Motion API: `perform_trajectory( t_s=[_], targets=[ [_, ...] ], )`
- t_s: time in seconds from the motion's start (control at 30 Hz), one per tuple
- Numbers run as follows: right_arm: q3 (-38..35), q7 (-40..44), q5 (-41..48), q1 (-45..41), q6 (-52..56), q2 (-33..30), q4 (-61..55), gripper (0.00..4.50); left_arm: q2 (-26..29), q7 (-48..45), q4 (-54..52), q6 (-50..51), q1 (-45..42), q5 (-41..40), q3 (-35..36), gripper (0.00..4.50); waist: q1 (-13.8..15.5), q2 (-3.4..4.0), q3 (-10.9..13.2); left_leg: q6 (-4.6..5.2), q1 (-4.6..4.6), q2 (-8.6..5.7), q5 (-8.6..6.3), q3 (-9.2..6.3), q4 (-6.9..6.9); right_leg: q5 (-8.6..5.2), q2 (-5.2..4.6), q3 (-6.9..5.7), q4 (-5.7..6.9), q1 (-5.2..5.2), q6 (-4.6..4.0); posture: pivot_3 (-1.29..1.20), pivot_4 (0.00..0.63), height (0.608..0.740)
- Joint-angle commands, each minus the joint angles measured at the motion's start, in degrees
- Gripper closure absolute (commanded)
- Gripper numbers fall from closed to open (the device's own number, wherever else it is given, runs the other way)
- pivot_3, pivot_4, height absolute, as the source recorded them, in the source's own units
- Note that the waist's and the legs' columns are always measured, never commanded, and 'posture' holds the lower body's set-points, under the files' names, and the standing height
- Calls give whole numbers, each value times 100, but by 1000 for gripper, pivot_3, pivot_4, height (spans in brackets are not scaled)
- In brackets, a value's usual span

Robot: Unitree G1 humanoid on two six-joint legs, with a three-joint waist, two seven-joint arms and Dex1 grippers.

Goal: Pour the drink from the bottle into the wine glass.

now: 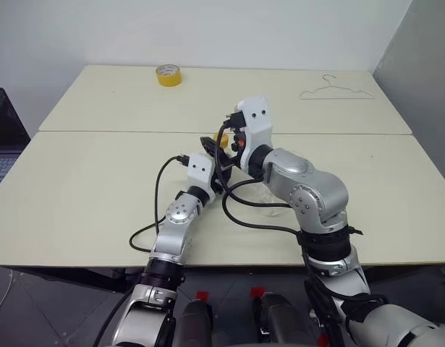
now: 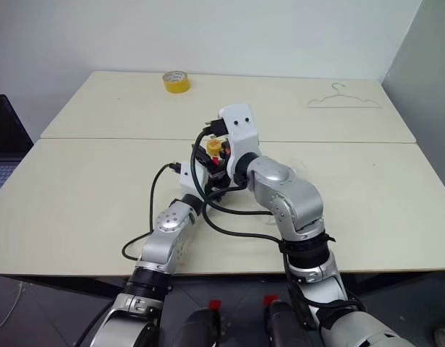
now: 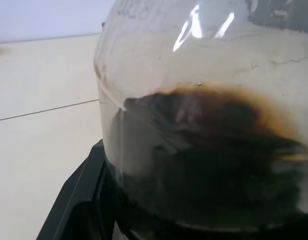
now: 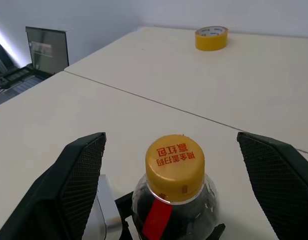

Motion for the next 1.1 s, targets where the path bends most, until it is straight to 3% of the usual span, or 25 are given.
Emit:
perform_trajectory(
  t_s=[0.03,0.1,0.3,0.33,0.63,0.9,1.1],
  targets=[
    [-11,-60,-45,-119,-158,35,-68,388,-11,53,65,79,99,98,7,1721,1,0,0,0,0,1,0,0,-4,1,0,-1,-7,1,1,0,150,740],
    [-26,-88,-69,-118,-195,49,-44,931,-22,56,64,78,103,99,2,1721,1,0,0,0,-3,1,0,0,-9,1,0,-1,-17,2,1,0,150,740],
    [-33,-100,-45,-123,-258,45,-19,3122,-40,37,91,70,103,95,-6,1721,7,0,0,0,-9,1,0,1,-14,2,-2,-2,-30,1,2,0,150,740],
    [-33,-93,-41,-123,-267,44,-17,3222,-40,34,99,67,101,96,-7,1721,7,0,0,0,-9,1,0,0,-14,2,-2,-3,-30,1,2,0,150,740],
    [37,405,60,-156,-489,-222,66,3219,-19,-106,90,136,117,38,-34,1721,8,0,0,0,-8,1,0,1,-14,2,-1,-2,-30,2,2,0,150,740],
    [324,2283,87,-462,-1541,-1480,946,3219,-10,-975,-459,690,422,-336,-367,1721,13,0,0,0,-9,-2,-1,3,-18,1,-1,-2,-38,4,2,0,150,740],
    [619,3593,63,-670,-2437,-2065,1651,3219,25,-1317,-865,1143,605,-525,-475,1721,31,0,0,1,-8,-3,-2,3,-23,1,-2,-3,-50,10,2,0,150,740]
  ],
)
